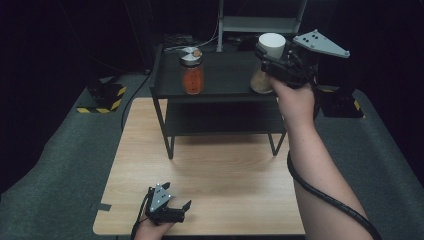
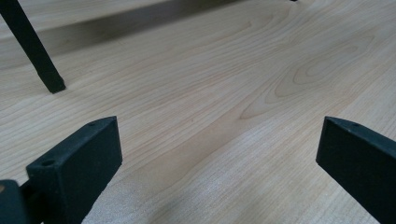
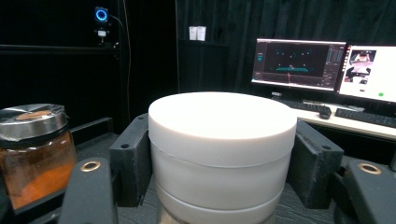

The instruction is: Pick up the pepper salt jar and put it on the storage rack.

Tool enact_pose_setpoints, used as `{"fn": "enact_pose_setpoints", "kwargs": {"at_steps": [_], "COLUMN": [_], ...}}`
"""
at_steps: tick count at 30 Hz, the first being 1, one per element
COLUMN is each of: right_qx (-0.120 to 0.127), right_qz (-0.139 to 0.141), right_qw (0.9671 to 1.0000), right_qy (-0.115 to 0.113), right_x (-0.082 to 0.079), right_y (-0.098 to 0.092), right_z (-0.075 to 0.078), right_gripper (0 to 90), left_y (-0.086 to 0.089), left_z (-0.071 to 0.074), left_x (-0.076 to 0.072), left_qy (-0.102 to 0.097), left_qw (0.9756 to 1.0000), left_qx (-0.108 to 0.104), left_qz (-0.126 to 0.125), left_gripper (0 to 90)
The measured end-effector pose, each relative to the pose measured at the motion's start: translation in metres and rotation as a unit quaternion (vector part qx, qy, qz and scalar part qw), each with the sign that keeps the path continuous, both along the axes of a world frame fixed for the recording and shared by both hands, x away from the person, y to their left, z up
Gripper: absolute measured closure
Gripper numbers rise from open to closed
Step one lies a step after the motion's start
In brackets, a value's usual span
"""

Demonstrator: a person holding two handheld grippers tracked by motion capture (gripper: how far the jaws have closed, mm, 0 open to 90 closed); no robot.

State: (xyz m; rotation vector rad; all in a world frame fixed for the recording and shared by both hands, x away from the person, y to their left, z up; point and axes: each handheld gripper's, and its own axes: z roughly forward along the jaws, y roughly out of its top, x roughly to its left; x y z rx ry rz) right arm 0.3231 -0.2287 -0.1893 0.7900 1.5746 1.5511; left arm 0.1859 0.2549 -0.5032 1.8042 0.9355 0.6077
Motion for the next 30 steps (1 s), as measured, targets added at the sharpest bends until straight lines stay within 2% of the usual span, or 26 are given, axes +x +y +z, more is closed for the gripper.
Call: {"fn": "enact_pose_setpoints", "kwargs": {"at_steps": [11,14,30], "right_qx": [0.0,0.01,0.011], "right_qz": [0.006,0.005,0.004], "right_qw": [1.0,0.9999,0.9999], "right_qy": [0.007,0.009,0.009], "right_x": [0.011,0.014,0.013], "right_y": [0.011,0.01,0.01], "right_z": [-0.002,-0.004,-0.005], "right_gripper": [33.1,33.1,32.6], "left_y": [0.0,0.001,0.001], "left_z": [0.0,0.0,0.0], "left_x": [-0.001,-0.001,-0.001], "left_qy": [0.0,0.0,-0.001], "left_qw": [1.0,1.0,1.0], "left_qx": [-0.001,-0.001,-0.001], "left_qz": [0.001,0.0,0.0], "left_gripper": [0.4,0.4,0.4]}}
